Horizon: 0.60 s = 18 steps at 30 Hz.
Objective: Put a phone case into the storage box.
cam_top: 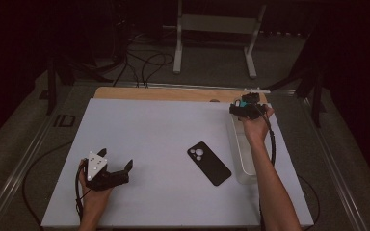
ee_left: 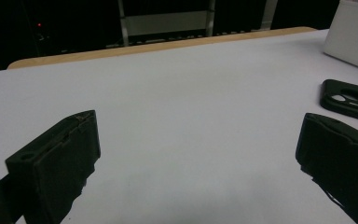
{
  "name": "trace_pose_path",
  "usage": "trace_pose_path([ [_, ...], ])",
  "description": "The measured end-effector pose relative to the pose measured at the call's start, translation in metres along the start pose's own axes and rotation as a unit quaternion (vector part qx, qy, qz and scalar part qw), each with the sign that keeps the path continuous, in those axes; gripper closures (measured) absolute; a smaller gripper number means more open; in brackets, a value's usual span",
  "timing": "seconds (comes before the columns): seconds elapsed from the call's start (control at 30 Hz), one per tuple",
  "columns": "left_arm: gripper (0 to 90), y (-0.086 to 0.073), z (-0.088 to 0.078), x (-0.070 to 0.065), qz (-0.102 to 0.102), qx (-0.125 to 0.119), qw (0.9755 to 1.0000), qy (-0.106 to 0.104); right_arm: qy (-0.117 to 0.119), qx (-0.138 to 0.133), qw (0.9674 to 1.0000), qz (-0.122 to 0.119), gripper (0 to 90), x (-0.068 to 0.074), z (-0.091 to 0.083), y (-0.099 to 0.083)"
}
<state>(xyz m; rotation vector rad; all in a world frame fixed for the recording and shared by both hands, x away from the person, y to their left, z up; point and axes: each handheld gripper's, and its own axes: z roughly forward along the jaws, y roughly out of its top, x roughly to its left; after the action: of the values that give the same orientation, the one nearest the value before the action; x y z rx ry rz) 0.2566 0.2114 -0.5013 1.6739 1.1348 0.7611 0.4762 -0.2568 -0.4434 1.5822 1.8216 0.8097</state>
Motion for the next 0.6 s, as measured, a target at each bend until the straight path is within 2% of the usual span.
trace_pose_path([
  [0.6, 0.4, -0.0002, 0.0007, -0.0003, 0.001, 0.003, 1.0, 0.0, -0.002, 0.016, 0.9998, 0.01, 15.9, -0.0024, 0.0036, -0.0025],
])
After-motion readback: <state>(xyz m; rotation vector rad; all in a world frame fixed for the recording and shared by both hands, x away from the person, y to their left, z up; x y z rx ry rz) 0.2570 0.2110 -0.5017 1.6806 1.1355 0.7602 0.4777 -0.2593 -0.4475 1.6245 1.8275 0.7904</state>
